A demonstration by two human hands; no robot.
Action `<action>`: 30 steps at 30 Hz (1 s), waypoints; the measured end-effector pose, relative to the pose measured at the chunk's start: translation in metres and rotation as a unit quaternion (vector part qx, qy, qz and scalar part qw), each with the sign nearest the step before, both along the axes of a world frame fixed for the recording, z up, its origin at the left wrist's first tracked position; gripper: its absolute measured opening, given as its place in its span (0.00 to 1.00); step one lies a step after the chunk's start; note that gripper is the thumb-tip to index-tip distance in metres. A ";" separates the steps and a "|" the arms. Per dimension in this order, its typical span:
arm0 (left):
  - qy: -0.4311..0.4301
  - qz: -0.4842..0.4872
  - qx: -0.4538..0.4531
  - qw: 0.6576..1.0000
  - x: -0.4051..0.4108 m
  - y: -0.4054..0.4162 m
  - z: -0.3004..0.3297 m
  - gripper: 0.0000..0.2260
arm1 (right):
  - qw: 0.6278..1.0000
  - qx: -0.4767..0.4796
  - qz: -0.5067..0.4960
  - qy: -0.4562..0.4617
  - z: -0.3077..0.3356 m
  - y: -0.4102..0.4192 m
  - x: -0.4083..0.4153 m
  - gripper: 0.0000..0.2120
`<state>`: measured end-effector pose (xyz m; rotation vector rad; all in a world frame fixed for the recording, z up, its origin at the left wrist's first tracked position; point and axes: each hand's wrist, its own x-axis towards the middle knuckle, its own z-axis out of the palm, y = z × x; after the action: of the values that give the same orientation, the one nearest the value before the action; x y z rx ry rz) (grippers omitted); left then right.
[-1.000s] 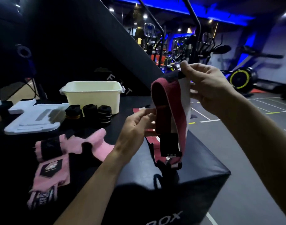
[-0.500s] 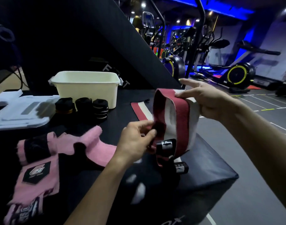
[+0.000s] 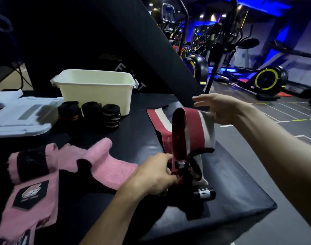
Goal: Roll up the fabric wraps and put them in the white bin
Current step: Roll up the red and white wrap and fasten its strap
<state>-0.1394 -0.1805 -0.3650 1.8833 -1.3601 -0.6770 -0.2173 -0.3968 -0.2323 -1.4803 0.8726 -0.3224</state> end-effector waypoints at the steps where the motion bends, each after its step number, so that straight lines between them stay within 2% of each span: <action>1: -0.002 -0.001 0.009 1.000 0.002 0.000 0.000 0.12 | 1.000 0.004 -0.007 -0.004 -0.003 -0.004 0.008 0.20; 4: 0.025 -0.019 0.022 0.999 0.004 0.002 0.002 0.12 | 0.999 0.014 -0.022 -0.036 -0.013 -0.016 0.030 0.03; 5: 0.040 -0.021 0.025 0.999 0.004 0.002 0.003 0.12 | 0.998 0.016 -0.022 -0.050 -0.016 -0.019 0.037 0.02; 7: 0.065 -0.022 0.031 0.997 0.005 0.001 0.003 0.12 | 0.998 0.000 -0.007 -0.062 -0.021 -0.024 0.049 0.03; 12: 0.060 -0.012 0.040 0.997 0.006 0.001 0.004 0.07 | 0.996 -0.074 0.024 -0.051 -0.035 -0.034 0.091 0.17; 16: 0.063 0.001 0.046 0.997 0.005 0.002 0.007 0.08 | 0.995 -0.067 0.024 -0.069 -0.052 -0.043 0.115 0.23; 19: 0.083 0.006 0.042 0.996 0.005 0.002 0.008 0.08 | 0.992 -0.096 0.057 -0.055 -0.066 -0.046 0.121 0.16; 21: 0.088 0.006 0.040 0.995 0.004 0.003 0.010 0.07 | 0.982 -0.174 0.072 0.002 -0.072 -0.052 0.123 0.09; 22: 0.090 0.005 0.041 0.995 0.004 0.002 0.010 0.07 | 0.964 -0.245 0.085 0.061 -0.074 -0.056 0.123 0.09; 24: 0.096 0.004 0.043 0.994 0.004 0.003 0.009 0.08 | 0.894 -0.362 0.130 0.231 -0.076 -0.058 0.121 0.16; 25: 0.102 0.003 0.043 0.994 0.004 0.002 0.009 0.08 | 0.866 -0.371 0.145 0.302 -0.077 -0.055 0.118 0.19; 26: 0.108 0.001 0.044 0.993 0.004 0.001 0.007 0.08 | 0.855 -0.354 0.152 0.347 -0.078 -0.056 0.116 0.20; 30: 0.121 -0.006 0.044 0.992 0.006 0.000 0.003 0.13 | 0.891 -0.275 0.113 0.344 -0.088 -0.057 0.114 0.18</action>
<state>-0.1330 -0.1800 -0.3617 1.7946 -1.2038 -0.9507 -0.1032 -0.4539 -0.3207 -2.2735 1.2074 0.1734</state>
